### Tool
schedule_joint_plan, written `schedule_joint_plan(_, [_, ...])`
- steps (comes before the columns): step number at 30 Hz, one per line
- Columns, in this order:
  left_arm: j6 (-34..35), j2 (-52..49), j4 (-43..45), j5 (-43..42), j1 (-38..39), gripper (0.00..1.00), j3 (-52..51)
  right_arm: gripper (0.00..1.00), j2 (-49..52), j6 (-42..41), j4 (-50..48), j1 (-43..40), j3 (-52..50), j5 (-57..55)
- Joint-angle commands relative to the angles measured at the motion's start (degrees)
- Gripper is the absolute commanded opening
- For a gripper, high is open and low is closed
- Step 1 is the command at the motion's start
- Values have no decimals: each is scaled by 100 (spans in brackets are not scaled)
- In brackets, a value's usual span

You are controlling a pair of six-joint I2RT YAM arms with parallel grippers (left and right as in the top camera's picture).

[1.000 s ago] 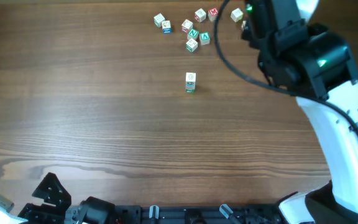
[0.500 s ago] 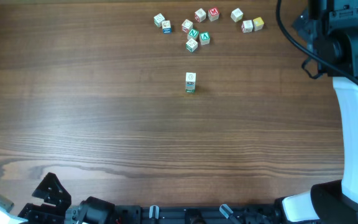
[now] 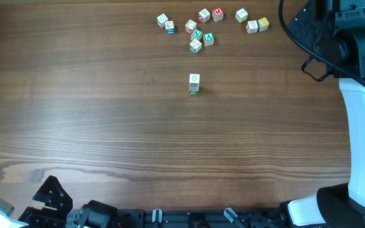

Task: Form a tower

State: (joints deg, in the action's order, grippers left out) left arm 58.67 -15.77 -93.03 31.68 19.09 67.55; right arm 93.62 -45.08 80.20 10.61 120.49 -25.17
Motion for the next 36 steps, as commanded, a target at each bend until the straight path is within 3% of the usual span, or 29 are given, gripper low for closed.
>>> schedule_joint_plan(1, [50,28,13,76,-35,100,-15,100,13,76,-4,-9,52,111])
schedule_joint_plan(8, [50,28,13,76,-35,100,-15,100,103,-7,-173,-9,52,-529])
schedule_joint_plan(26, [50,28,13,76,-35,100,-15,100,98,-11,-531,-9,31,-503])
schedule_joint_plan(36, [50,28,13,76,-37,100,-15,100,-319,-9,-1075,-192,-835,-505])
